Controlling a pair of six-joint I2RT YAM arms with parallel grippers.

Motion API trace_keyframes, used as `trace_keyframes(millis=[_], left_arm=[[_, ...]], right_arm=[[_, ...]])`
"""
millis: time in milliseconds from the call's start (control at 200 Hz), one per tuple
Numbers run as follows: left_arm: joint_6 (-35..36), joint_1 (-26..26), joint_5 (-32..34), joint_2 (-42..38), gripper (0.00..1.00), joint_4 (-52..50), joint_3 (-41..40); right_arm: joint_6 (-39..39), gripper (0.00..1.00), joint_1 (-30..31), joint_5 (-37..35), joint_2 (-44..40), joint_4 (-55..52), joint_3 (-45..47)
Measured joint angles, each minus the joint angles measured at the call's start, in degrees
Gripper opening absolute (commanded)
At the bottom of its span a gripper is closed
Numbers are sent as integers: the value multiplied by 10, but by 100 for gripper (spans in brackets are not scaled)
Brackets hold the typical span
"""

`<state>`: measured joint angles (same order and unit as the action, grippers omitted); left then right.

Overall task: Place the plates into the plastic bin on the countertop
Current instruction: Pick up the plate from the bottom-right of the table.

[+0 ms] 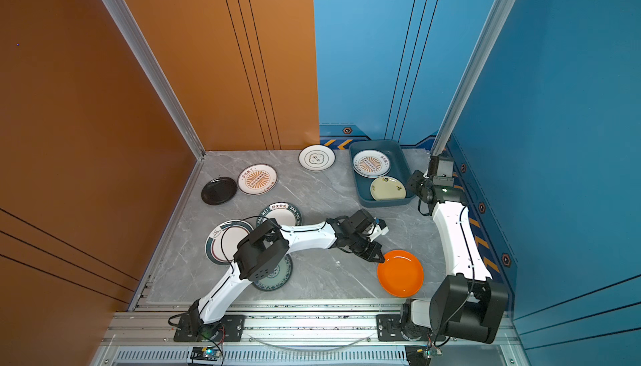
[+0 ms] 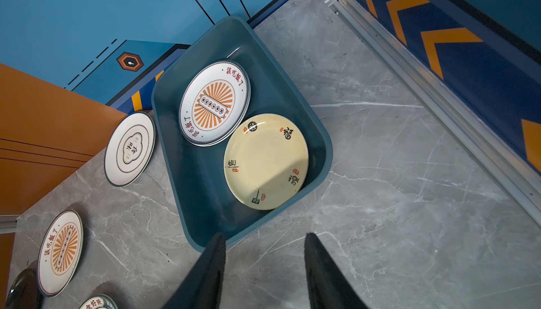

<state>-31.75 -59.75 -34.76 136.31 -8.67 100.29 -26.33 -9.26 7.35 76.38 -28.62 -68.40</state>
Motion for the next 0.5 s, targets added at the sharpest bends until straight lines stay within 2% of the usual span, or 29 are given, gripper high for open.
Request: trace_keyframes(millis=[340, 501], left_arm=[[13, 10, 1, -6, 0, -18, -7], [33, 51, 16, -54, 0, -38, -63]], right_arm=[[10, 47, 13, 7, -28, 2, 31], [15, 48, 26, 40, -35, 5, 40]])
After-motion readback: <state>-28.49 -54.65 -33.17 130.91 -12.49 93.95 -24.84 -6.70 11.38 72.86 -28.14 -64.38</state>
